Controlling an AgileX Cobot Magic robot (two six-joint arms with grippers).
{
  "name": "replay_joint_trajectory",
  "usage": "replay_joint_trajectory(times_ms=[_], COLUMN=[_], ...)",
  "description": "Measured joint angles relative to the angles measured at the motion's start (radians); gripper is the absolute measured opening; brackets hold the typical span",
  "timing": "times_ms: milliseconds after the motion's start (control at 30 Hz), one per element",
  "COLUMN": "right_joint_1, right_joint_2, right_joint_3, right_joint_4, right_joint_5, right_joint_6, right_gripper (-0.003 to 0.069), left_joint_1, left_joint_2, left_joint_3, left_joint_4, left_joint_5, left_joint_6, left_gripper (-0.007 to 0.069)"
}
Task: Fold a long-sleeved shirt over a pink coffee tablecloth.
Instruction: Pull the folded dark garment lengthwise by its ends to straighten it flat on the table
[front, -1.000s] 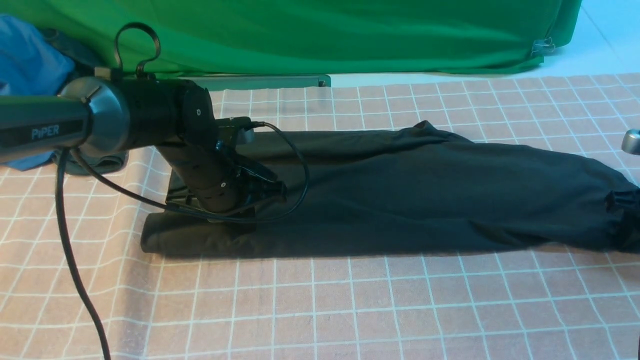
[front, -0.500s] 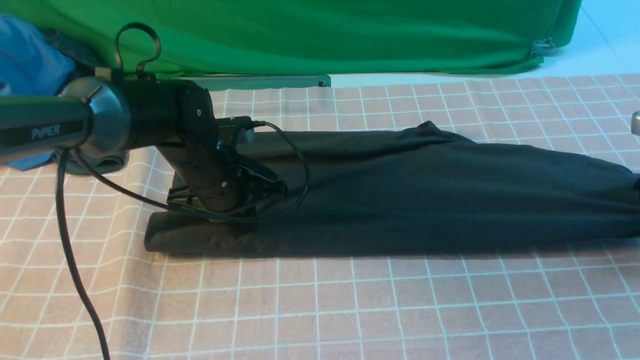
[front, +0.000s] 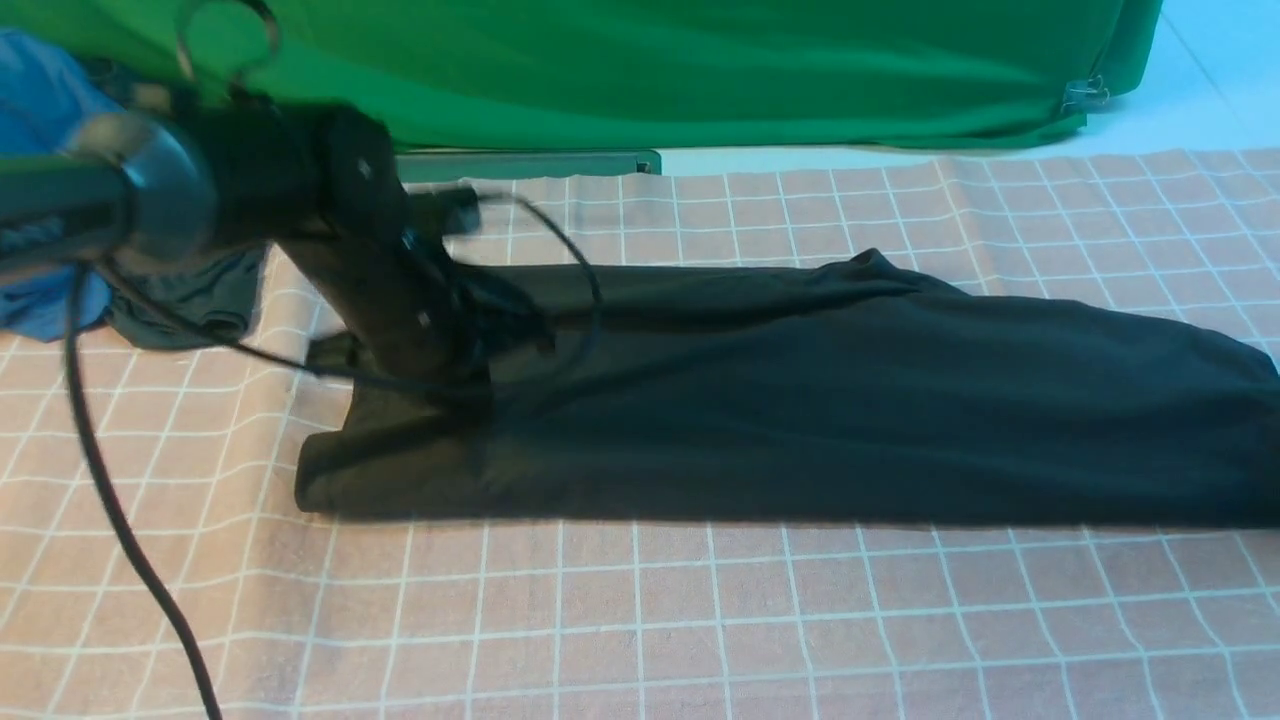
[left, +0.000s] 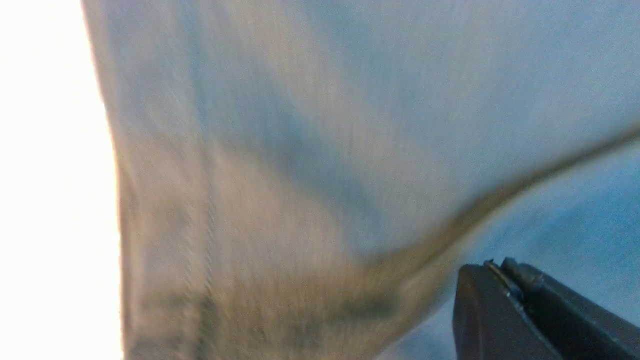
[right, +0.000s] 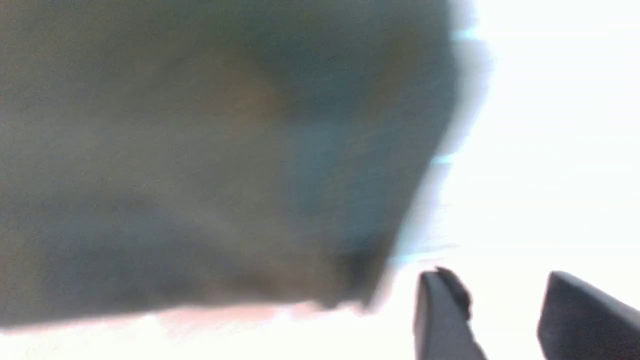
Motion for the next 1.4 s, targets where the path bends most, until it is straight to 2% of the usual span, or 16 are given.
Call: replay_joint_trajectory(times_ms=[100,167,233,367,433,533,700,867,900,1067,1167,1200,1400], right_joint_1=[0.0,0.002,0.011,0.066,0.103,0.184,0.311,0.393,0.423,0.462,0.464,0.464,0.462], right_joint_2=[0.0,0.0,-0.001,-0.009,-0.01,0.001,0.053,0.113,0.14,0.163,0.163,0.163,0.163], right_joint_3=[-0.077,-0.141,-0.179,-0.215,-0.215,-0.216,-0.216,-0.216,-0.216,-0.216,-0.216,-0.216,-0.216], right_joint_4=[-0.018,0.005,0.068,0.336,0.456,0.567,0.6,0.604,0.604,0.602,0.602,0.6,0.6], right_joint_5=[0.047,0.084,0.1,0.036,-0.004,-0.062,-0.187,-0.283,-0.332,-0.402,-0.407,-0.403,-0.372], right_joint_6=[0.058,0.074,0.051,-0.095,-0.158,-0.225,-0.263,-0.269,-0.269,-0.273,-0.278,-0.288,-0.293], right_gripper=[0.0361,0.0346,0.029,0.0067,0.0042,0.0036,0.0036,0.0036,0.0036,0.0036,0.0036,0.0036,0.0042], left_joint_1=[0.028,0.039,0.042,0.026,0.021,0.019,0.019,0.025,0.032,0.061,0.077,0.088,0.121], left_joint_2=[-0.008,-0.001,0.017,0.119,0.176,0.279,0.405,0.437,0.442,0.442,0.427,0.406,0.332], left_joint_3=[-0.064,-0.1,-0.144,-0.268,-0.316,-0.395,-0.499,-0.533,-0.534,-0.553,-0.579,-0.596,-0.613], left_joint_4=[0.001,0.001,0.001,-0.002,-0.003,-0.006,-0.005,0.009,0.02,0.052,0.083,0.111,0.183], left_joint_5=[0.015,0.022,0.031,0.057,0.072,0.117,0.133,0.042,-0.01,-0.024,0.045,0.116,0.228], left_joint_6=[-0.017,-0.02,-0.024,-0.023,-0.02,-0.013,0.013,-0.012,-0.056,-0.102,-0.071,-0.032,-0.014], left_gripper=[0.0013,0.0013,0.0013,0.0013,0.0013,0.0013,0.0013,0.0013,0.0013,0.0013,0.0013,0.0013,0.0013])
